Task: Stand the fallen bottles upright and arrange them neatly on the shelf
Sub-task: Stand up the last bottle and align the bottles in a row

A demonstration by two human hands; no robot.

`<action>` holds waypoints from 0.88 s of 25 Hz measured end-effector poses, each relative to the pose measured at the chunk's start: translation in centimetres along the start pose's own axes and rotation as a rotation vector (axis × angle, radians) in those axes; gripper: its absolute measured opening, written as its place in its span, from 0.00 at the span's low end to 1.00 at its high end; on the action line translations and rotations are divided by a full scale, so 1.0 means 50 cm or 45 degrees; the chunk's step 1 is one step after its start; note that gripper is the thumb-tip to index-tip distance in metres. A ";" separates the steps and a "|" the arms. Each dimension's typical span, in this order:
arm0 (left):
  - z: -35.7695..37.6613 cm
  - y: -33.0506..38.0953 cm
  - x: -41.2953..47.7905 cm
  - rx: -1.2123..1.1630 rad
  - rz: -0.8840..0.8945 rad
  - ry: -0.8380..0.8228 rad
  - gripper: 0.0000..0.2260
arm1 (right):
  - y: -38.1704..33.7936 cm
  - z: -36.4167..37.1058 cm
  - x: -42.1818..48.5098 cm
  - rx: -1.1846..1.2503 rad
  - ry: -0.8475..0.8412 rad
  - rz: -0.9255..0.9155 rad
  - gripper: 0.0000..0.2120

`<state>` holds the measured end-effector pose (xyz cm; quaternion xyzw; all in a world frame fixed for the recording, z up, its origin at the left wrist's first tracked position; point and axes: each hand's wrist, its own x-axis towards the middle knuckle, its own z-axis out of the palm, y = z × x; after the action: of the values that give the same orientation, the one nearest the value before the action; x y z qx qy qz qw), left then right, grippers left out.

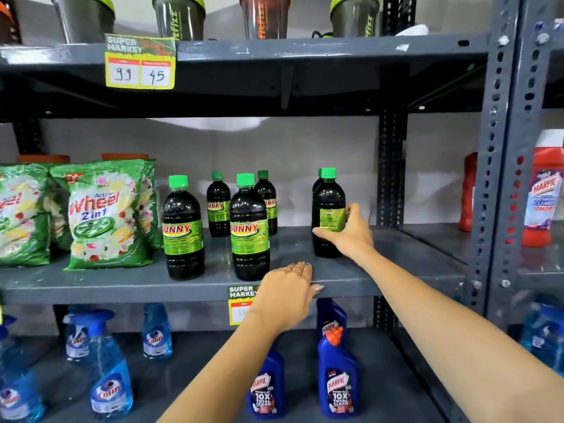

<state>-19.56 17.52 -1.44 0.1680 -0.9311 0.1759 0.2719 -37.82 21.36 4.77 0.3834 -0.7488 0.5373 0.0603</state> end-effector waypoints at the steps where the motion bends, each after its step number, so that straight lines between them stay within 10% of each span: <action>1: 0.002 0.000 -0.001 -0.008 -0.003 0.011 0.25 | 0.003 0.004 -0.004 0.003 0.010 -0.018 0.34; 22: 0.007 0.006 -0.007 -0.010 -0.027 0.055 0.22 | -0.003 -0.027 0.002 0.324 -0.366 0.109 0.29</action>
<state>-19.58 17.70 -1.98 0.1728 -0.9239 0.1728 0.2946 -38.23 22.45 5.51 0.4285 -0.6914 0.5694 -0.1192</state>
